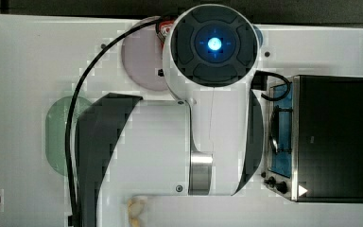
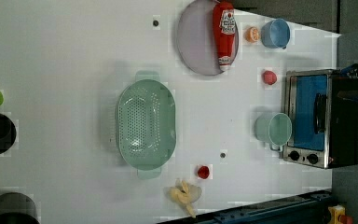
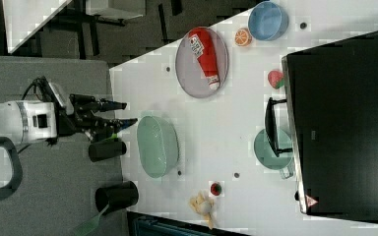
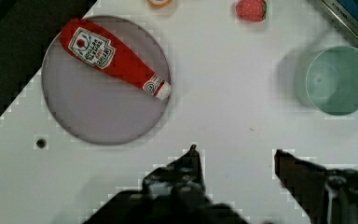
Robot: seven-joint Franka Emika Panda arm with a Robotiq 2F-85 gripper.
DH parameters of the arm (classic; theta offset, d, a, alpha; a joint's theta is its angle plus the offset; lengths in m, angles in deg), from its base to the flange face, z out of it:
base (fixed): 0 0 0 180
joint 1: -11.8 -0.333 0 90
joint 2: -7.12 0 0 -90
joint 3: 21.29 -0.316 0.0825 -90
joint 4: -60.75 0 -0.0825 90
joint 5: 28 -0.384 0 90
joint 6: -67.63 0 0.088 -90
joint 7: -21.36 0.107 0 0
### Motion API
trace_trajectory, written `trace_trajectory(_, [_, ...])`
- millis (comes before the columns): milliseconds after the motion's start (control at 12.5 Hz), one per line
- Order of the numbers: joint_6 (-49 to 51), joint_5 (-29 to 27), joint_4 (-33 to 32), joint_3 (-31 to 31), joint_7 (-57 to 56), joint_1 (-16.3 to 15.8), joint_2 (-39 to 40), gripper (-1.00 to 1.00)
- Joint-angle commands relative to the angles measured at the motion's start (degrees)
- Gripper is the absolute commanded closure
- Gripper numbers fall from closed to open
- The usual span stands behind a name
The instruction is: Drag strainer left to right.
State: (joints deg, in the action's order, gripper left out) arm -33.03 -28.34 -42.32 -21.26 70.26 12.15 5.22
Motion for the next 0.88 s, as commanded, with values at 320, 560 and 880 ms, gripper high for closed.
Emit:
trace_trajectory(320, [14.2, 2.6, -13.8, 4.0, 4.2, -1.4, -27.9, -1.0])
trace_trajectory(560, [12.6, 1.9, -14.1, 0.6, 4.3, -2.7, -25.9, -1.0])
trace_trajectory(880, [4.9, 1.6, -15.9, -10.1, 13.0, -3.9, -19.8, -1.0])
